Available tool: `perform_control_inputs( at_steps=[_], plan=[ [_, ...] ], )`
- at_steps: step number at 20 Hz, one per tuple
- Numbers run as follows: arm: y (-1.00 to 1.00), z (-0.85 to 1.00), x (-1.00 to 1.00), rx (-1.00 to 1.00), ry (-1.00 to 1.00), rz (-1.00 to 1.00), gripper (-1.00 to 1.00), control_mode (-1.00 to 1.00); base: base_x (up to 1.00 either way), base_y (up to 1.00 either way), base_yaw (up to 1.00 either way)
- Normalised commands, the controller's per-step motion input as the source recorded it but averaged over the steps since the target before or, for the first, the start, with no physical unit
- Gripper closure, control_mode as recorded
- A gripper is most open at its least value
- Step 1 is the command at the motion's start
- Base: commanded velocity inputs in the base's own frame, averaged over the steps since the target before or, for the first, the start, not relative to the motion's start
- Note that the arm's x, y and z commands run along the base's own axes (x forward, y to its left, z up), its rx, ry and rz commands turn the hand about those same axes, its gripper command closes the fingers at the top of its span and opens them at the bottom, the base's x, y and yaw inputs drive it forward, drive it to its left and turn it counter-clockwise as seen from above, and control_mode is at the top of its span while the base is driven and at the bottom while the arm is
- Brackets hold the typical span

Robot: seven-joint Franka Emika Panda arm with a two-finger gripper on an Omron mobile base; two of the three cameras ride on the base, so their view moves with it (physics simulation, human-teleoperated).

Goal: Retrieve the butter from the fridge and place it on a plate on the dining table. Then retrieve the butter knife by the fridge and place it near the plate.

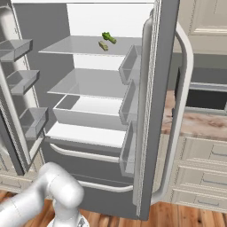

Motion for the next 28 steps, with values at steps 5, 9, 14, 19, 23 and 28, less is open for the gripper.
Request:
perform_control_inputs(
  at_steps=[5,9,14,19,23,28],
  plan=[
    [-0.54,0.00,0.86,0.74,0.10,0.24,-1.00,-1.00,0.00,0.00,0.00],
    [-0.23,0.00,1.00,0.57,-0.04,0.26,-1.00,-1.00,0.00,0.00,0.00],
    [0.05,-0.25,1.00,0.46,-0.01,0.12,-1.00,-1.00,0.00,0.00,0.00],
    [0.01,-0.40,1.00,0.62,-0.05,0.00,-1.00,-1.00,0.00,0.00,0.00],
    [0.22,-0.10,1.00,0.56,-0.16,0.00,-1.00,-1.00,0.00,0.00,0.00],
    [0.39,-0.12,0.85,0.30,-0.25,0.01,-1.00,-1.00,0.00,0.00,0.00]
  ],
)
